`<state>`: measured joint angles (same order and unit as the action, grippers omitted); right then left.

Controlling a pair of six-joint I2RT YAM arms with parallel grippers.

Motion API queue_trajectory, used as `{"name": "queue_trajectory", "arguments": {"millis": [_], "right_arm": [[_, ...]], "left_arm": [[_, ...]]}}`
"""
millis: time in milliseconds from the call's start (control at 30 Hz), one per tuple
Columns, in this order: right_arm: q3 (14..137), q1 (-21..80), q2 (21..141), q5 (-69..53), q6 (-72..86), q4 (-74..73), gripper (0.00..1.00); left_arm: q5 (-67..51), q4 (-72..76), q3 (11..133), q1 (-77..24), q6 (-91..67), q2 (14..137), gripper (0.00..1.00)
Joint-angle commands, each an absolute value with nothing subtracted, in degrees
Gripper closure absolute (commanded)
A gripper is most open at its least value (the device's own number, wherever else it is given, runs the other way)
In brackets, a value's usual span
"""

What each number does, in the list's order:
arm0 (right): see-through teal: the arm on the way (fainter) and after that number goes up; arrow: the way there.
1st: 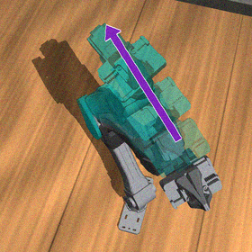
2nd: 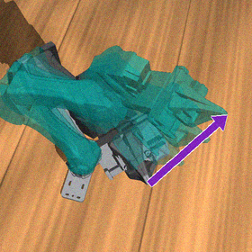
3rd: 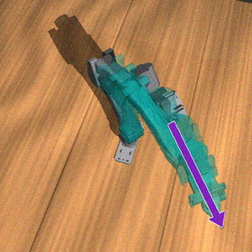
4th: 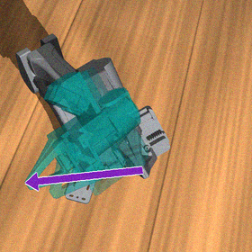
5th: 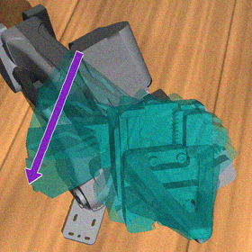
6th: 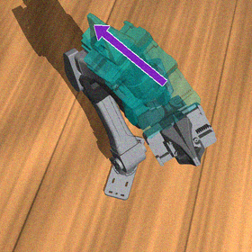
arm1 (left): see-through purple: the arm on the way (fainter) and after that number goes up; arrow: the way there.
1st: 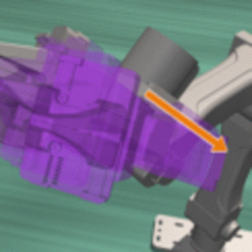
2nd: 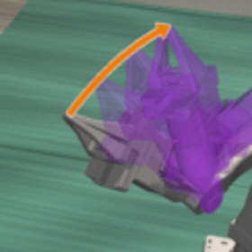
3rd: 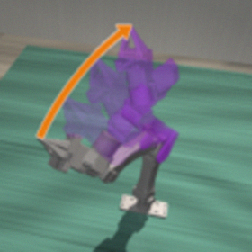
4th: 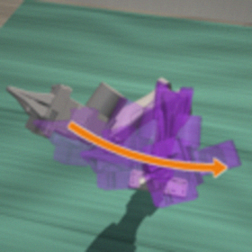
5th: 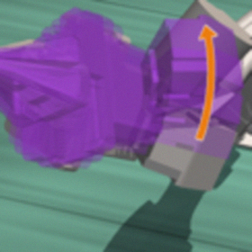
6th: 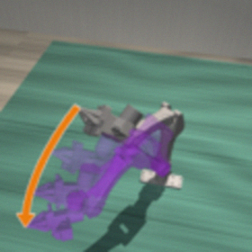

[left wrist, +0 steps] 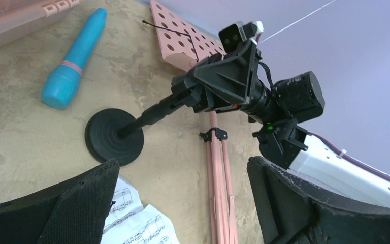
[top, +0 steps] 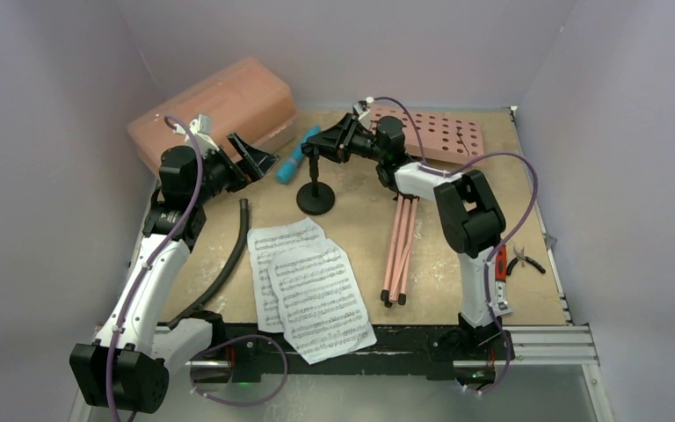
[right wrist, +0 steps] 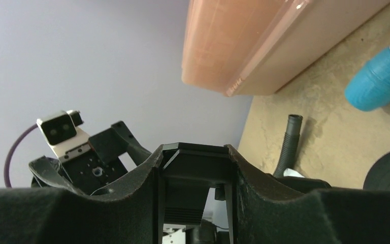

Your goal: Set up the instrument practice props

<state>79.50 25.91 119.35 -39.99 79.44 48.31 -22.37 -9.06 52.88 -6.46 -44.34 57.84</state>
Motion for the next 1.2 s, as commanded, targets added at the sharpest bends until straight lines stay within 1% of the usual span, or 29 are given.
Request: {"name": "queue_trajectory", "arguments": {"millis": [0,33,133,267,367,400,433,467,500,600,867,1000,1167], "right_arm": [[88.05,26.75,121.68,-41.67,83.62,55.00,0.81],[89.49,27.01,122.56,-41.92,83.74,54.49,0.79],[91.41,27.42,124.27,-42.84,83.70,53.33,0.63],[89.80,27.36,124.04,-44.69,82.31,51.79,0.50],[89.26,27.10,122.50,-44.70,78.07,46.88,0.36],[89.28,27.04,121.79,-44.46,76.36,44.65,0.28],[89.37,26.91,120.77,-44.08,74.54,42.13,0.14],[89.46,26.82,119.92,-43.56,72.59,39.66,0.04],[89.57,26.72,119.02,-43.26,70.85,37.41,0.02],[90.03,25.93,116.15,-41.43,65.17,30.14,0.02],[91.05,22.93,106.10,-30.67,46.63,4.34,0.02],[88.69,21.88,100.70,-24.57,37.70,-6.82,0.02],[82.86,19.96,93.96,-18.01,31.21,-14.52,0.02]], "left_arm": [[-22.39,-9.16,55.10,-6.73,-43.35,57.46,0.04],[-22.29,-9.22,55.18,-6.69,-43.29,57.41,0.04],[-21.88,-9.27,55.32,-6.74,-43.26,57.37,0.04],[-21.48,-10.89,57.36,-6.70,-41.87,57.92,0.04],[-21.12,-12.42,59.14,-6.69,-40.78,58.49,0.04],[-21.10,-12.73,59.64,-6.72,-40.51,58.65,0.04],[-21.09,-12.94,60.08,-6.69,-40.32,58.64,0.04],[-21.08,-12.98,60.44,-6.68,-40.18,58.78,0.04],[-20.97,-13.08,60.92,-6.68,-39.90,58.75,0.04],[-19.76,-14.18,62.51,-6.69,-39.20,58.88,0.04],[-19.07,-14.68,65.34,-6.69,-39.81,59.69,0.04],[-20.59,-13.86,65.13,-6.81,-43.12,60.73,0.05],[-21.57,-11.36,64.21,-9.40,-47.51,62.22,0.06]]}}
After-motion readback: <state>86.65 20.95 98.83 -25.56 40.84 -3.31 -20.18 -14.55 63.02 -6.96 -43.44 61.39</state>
